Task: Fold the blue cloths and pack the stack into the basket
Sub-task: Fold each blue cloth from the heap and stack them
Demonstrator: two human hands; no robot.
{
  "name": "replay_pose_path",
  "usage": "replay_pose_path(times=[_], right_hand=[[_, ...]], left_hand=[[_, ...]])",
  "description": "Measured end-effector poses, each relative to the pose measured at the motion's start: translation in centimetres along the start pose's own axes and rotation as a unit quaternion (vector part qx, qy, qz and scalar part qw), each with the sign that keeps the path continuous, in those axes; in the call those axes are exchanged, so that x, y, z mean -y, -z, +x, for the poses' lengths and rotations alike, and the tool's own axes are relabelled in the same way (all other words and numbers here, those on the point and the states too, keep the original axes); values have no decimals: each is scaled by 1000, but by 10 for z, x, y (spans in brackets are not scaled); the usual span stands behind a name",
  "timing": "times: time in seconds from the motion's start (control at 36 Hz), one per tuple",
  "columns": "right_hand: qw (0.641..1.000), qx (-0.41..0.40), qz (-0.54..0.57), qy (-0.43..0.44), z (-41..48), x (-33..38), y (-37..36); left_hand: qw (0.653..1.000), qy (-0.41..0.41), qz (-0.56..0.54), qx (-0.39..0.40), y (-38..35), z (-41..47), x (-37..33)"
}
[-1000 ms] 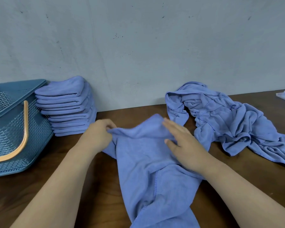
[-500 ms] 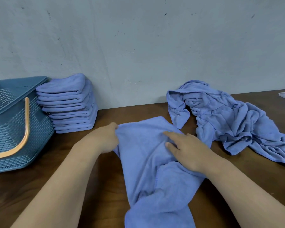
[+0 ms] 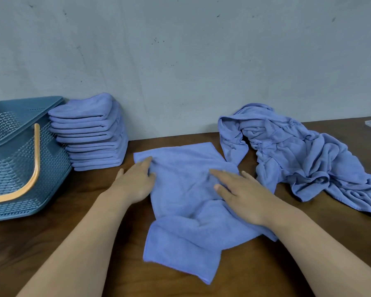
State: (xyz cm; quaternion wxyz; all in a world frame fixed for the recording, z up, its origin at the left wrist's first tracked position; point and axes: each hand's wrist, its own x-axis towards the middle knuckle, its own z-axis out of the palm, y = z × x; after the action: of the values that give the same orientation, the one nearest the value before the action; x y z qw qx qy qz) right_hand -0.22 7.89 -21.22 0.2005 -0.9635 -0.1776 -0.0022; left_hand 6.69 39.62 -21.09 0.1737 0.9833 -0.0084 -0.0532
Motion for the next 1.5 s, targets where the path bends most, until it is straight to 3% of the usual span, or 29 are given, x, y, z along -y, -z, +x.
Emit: replay_pose_path(times=[0.08, 0.14, 0.22, 0.31, 0.36, 0.42, 0.5, 0.58, 0.67, 0.78, 0.86, 0.94, 1.03, 1.08, 1.22, 1.33, 1.5], right_hand=[[996, -80, 19, 25, -1, -1, 6], [994, -94, 47, 24, -3, 0, 12], [997, -63, 49, 15, -4, -1, 9], [998, -40, 53, -5, -4, 0, 9], [1000, 12, 25, -10, -4, 1, 9], [999, 33, 11, 3, -5, 2, 8], [997, -36, 49, 37, -5, 5, 10], [996, -48, 42, 65, -6, 9, 12], [996, -30, 39, 78, -7, 10, 7], [982, -47, 150, 105, -6, 13, 9], [968, -57, 216, 114, -5, 13, 13], [981, -19, 163, 102, -4, 7, 10], [994, 37, 48, 88, -3, 5, 2], [993, 15, 71, 98, -2, 6, 1], [977, -78, 174, 94, 1, 6, 7], [964, -60, 250, 68, -3, 8, 16], [948, -28, 309, 69, -11, 18, 26]], left_hand=[[990, -14, -10, -140, -1, -5, 1], [984, -29, -15, -177, 1, -6, -2], [991, -26, -83, -102, 6, -5, -9], [998, -42, -33, -34, 1, -3, -8], [999, -37, -27, -28, -5, 0, -2], [993, -36, -64, -94, -10, 3, 3], [968, -48, -83, -232, -8, 3, 1], [955, -25, -112, -275, -10, -10, -9], [964, 33, -103, -244, -18, -30, -7], [979, 53, -76, -179, -16, -66, -4], [980, 59, -131, -135, -15, -94, -8], [975, 41, -201, -85, -11, -122, -10], [985, -19, -164, -44, -12, -143, -15], [982, -57, -171, -47, -13, -143, -20], [941, -64, -300, -141, -5, -137, -18], [901, -89, -358, -230, 3, -142, -24], [835, -128, -487, -222, 8, -139, -23]])
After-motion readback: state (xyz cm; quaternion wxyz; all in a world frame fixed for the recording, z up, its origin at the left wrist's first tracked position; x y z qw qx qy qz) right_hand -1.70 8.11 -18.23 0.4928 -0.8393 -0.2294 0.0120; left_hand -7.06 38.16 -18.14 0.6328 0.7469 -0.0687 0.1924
